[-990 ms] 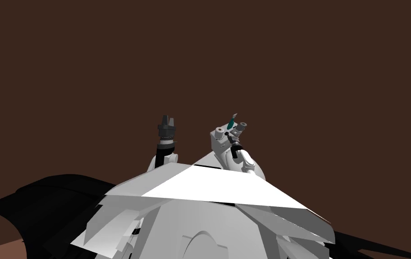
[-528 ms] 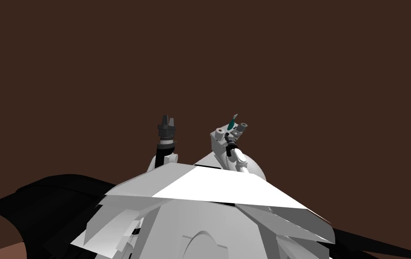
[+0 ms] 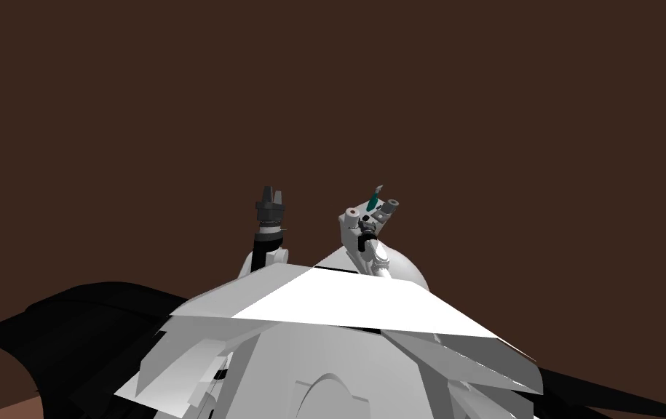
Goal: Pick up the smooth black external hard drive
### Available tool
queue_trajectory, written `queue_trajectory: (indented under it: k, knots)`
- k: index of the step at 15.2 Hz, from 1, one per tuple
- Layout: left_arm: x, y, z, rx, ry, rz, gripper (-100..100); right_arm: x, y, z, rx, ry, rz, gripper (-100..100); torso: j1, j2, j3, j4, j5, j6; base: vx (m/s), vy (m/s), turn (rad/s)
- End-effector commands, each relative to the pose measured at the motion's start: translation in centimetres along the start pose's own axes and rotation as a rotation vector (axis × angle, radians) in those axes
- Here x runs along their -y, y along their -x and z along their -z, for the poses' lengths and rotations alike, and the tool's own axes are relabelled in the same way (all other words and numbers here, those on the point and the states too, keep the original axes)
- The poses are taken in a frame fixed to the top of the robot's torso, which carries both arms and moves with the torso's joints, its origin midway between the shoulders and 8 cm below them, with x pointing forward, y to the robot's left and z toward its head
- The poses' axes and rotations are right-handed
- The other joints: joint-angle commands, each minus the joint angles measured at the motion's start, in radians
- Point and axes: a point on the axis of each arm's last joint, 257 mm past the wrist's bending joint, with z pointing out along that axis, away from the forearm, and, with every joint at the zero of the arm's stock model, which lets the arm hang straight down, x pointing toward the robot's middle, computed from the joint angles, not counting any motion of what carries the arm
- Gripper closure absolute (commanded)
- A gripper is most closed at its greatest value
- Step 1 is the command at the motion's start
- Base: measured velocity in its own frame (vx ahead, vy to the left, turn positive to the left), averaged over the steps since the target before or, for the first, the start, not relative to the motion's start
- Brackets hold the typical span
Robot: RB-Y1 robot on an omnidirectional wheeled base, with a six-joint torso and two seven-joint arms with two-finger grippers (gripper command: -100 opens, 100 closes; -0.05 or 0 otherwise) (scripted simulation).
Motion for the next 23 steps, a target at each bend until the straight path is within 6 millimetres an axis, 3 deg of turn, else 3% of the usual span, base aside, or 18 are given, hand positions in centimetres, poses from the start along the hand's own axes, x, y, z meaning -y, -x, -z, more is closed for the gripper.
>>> queue_trajectory:
  k: [1,2,3,8,9,14,16,23]
  knots:
    - [0.0,0.0,0.0,0.000,0.000,0.000,0,0.0,0.0,0.0,0.000,0.000,0.000,-100,0.000,0.000,0.000,0.000,0.000,0.000,0.005,-0.013,0.004]
    - [0.0,0.0,0.0,0.000,0.000,0.000,0,0.0,-0.1,0.0,-0.001,0.000,-0.001,-100,0.001,0.000,0.000,0.000,0.000,0.000,0.002,-0.005,0.001]
    - [0.0,0.0,0.0,0.000,0.000,0.000,0,0.0,-0.1,0.0,-0.001,0.000,-0.001,100,0.001,0.000,0.000,0.000,0.000,0.000,0.000,0.000,0.000]
    - [0.0,0.0,0.0,0.000,0.000,0.000,0,0.0,-0.1,0.0,-0.001,0.000,-0.001,100,0.002,0.001,0.000,0.000,0.000,0.000,0.000,0.000,0.000]
    - [0.0,0.0,0.0,0.000,0.000,0.000,0,0.6,0.8,-0.3,0.017,0.012,0.031,-100,0.002,0.001,0.000,0.000,0.000,0.000,0.001,-0.005,0.021]
    - [0.0,0.0,0.0,0.000,0.000,0.000,0,0.9,3.4,-1.1,0.069,0.071,0.112,-100,-0.001,0.000,0.000,0.000,0.000,0.000,0.009,-0.028,0.047]
    - [0.0,0.0,0.0,0.000,0.000,0.000,0,-0.2,5.5,-1.4,0.110,0.141,0.170,-100,-0.001,0.000,0.000,0.000,0.000,0.000,0.015,-0.046,0.068]
    - [0.0,0.0,0.0,0.000,0.000,0.000,0,-2.0,8.7,-1.7,0.173,0.271,0.298,-100,-0.001,-0.001,0.000,0.000,0.000,0.000,0.017,-0.041,0.068]
